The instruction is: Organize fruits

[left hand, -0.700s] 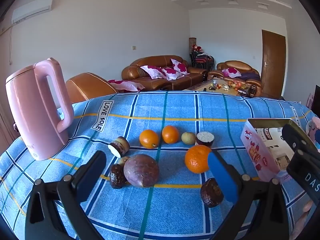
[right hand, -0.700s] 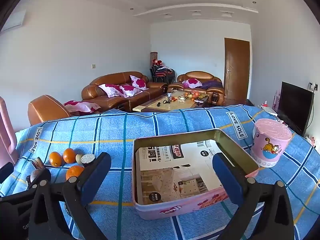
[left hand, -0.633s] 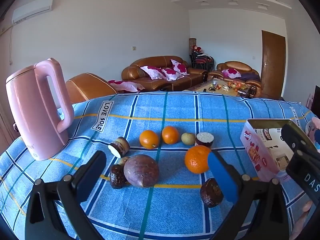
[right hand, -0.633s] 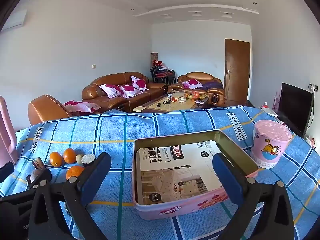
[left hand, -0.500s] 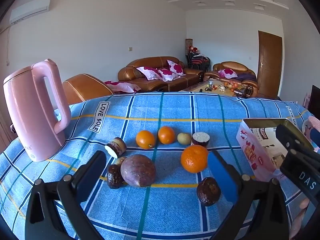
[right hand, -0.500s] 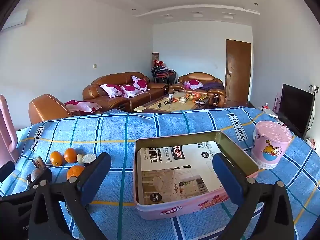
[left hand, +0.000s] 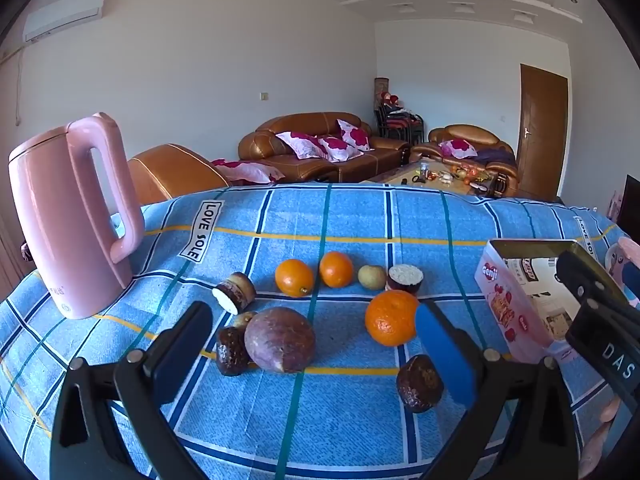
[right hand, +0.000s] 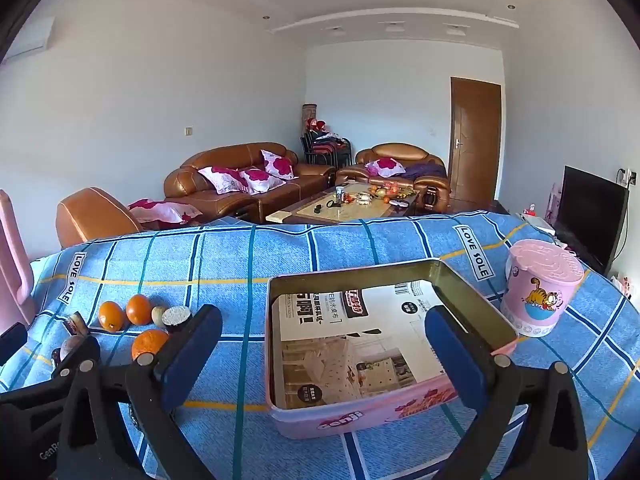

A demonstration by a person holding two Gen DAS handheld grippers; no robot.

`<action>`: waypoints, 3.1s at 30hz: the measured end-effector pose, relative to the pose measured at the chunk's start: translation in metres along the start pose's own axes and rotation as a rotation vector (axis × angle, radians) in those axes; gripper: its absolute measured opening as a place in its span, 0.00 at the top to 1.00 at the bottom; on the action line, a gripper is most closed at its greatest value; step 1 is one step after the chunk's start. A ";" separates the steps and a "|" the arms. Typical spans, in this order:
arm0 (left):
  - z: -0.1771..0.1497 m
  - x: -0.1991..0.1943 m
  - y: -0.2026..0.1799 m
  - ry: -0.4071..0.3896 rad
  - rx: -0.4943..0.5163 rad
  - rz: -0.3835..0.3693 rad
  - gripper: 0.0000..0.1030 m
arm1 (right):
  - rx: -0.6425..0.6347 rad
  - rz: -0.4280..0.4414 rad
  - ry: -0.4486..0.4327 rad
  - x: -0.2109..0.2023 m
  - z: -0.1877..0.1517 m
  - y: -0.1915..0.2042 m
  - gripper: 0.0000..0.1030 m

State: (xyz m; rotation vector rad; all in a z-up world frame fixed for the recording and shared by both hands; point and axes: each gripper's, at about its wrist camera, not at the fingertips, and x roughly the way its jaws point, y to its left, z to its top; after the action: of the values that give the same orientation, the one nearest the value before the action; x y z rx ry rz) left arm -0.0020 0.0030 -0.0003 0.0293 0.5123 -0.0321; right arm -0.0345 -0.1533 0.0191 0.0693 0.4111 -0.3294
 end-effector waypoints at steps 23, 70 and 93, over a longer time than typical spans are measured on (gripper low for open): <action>-0.001 0.001 0.001 0.005 -0.006 0.004 0.00 | 0.016 0.010 0.007 0.002 -0.001 -0.001 0.01; -0.005 0.004 0.002 0.023 -0.009 -0.003 0.00 | 0.021 0.029 0.019 0.003 -0.001 -0.001 0.01; 0.010 0.034 0.094 0.149 -0.157 0.191 0.07 | -0.162 0.469 0.294 0.019 -0.028 0.071 0.35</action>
State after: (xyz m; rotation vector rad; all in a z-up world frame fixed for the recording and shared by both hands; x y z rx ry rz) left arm 0.0360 0.0961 -0.0059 -0.0736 0.6579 0.1981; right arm -0.0058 -0.0884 -0.0144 0.0543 0.6943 0.1805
